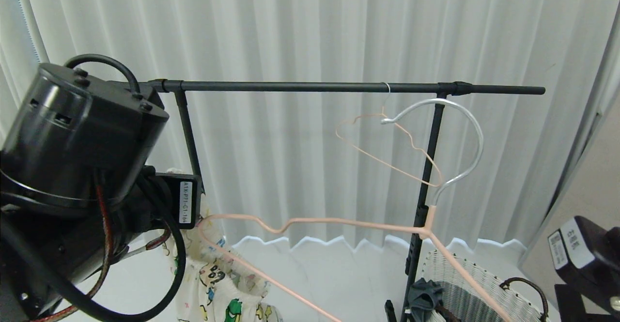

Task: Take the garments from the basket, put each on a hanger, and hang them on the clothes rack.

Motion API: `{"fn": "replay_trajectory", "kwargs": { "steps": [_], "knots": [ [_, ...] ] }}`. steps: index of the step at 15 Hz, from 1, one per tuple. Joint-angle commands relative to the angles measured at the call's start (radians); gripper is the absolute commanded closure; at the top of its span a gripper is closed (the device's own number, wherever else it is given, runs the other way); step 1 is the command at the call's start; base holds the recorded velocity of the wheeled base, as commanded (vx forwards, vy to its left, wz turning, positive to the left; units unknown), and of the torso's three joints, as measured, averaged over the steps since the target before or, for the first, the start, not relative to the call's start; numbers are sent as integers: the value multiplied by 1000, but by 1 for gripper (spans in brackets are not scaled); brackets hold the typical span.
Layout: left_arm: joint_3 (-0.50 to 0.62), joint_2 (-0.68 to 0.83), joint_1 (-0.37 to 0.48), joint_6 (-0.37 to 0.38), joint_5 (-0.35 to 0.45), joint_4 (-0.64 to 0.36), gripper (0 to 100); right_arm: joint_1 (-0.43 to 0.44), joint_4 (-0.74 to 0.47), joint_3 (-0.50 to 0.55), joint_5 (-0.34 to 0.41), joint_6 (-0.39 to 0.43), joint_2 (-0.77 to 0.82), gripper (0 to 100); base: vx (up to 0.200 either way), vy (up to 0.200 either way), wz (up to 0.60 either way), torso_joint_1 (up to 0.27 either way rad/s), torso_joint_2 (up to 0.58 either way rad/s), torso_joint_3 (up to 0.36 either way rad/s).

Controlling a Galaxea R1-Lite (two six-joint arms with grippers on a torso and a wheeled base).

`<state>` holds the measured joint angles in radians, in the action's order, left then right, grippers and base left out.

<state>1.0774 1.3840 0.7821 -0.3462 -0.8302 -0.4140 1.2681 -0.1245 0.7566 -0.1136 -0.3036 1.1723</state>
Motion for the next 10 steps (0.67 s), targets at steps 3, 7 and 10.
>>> {"fn": "replay_trajectory", "kwargs": {
  "steps": [3,7,10],
  "knots": [
    [6,13,16,-2,-1,0,100,-1,101,3,2,-20,104,100,0,0,0,0,0,0],
    [10,12,19,-5,-3,0,100,-4,192,4,-4,-46,199,100,0,0,0,0,0,0],
    [9,9,20,-8,-4,0,100,-4,263,7,-8,-60,256,100,0,0,0,0,0,0]
  ]
}}
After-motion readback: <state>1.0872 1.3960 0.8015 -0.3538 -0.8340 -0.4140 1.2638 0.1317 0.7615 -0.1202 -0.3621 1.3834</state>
